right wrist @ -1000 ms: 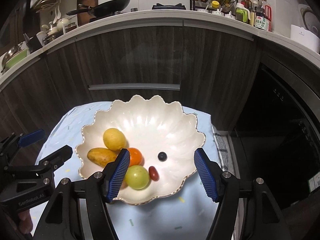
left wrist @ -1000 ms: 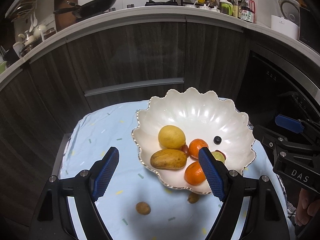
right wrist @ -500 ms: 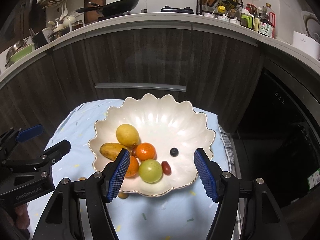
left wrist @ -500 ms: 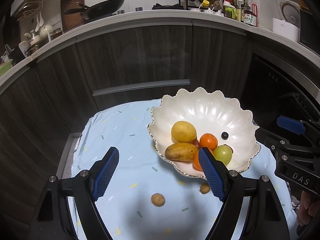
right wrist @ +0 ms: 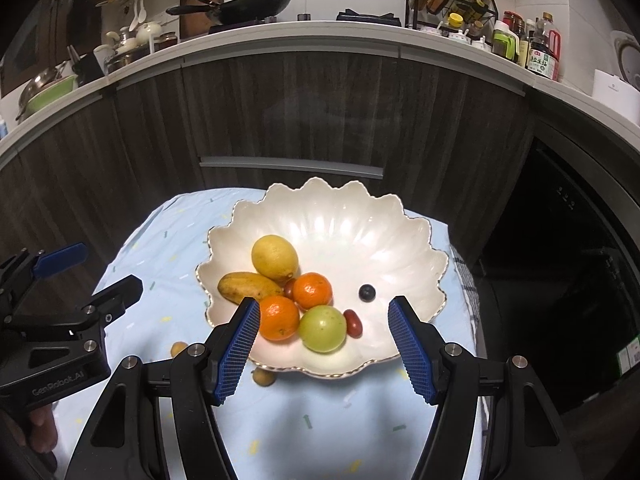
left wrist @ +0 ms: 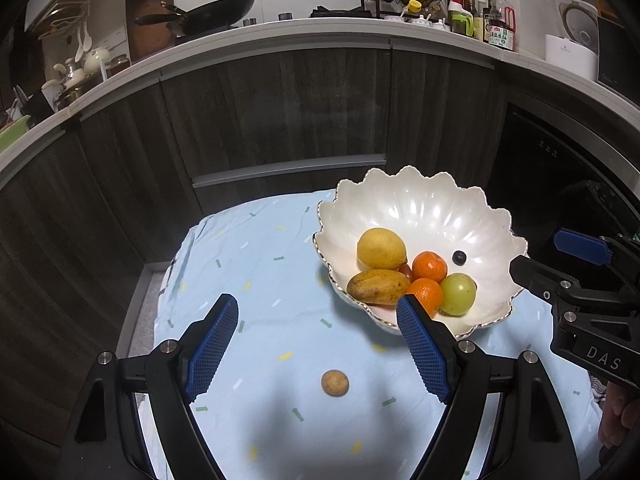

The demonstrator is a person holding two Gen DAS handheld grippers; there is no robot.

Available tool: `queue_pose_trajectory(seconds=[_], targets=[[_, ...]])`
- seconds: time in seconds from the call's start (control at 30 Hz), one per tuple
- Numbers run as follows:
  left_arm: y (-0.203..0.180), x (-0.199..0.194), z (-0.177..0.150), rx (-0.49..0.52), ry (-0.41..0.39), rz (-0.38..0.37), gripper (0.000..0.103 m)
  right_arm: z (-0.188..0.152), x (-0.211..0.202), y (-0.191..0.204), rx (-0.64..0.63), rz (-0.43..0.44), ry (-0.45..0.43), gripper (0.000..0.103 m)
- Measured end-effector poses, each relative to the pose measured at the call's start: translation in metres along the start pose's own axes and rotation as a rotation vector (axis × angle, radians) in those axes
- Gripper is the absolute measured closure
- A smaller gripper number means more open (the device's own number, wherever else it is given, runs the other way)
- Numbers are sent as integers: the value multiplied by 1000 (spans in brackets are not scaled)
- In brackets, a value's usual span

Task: Organize fruits
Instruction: 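Withdraw both tools from the bowl toward the two brown longans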

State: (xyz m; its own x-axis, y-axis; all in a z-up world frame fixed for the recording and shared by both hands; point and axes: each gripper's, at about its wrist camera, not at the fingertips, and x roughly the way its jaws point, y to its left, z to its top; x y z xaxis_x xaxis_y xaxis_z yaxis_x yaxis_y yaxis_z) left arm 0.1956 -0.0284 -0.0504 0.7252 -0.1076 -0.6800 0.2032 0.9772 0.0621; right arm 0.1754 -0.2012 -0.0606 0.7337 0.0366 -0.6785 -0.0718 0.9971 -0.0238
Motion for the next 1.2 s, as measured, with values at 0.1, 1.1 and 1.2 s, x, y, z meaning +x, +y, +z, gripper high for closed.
queue_pose_trajectory(seconds=[0.1, 1.1, 1.2], targets=[[1, -1, -3, 7, 1, 1, 22, -3, 0, 3, -1, 2, 3, 36], [-4, 23, -56, 78, 38, -60, 22, -60, 18, 18, -15, 21, 65, 36], [-5, 28, -60, 84, 41, -59, 23, -65, 23, 18, -13, 27, 71, 36]])
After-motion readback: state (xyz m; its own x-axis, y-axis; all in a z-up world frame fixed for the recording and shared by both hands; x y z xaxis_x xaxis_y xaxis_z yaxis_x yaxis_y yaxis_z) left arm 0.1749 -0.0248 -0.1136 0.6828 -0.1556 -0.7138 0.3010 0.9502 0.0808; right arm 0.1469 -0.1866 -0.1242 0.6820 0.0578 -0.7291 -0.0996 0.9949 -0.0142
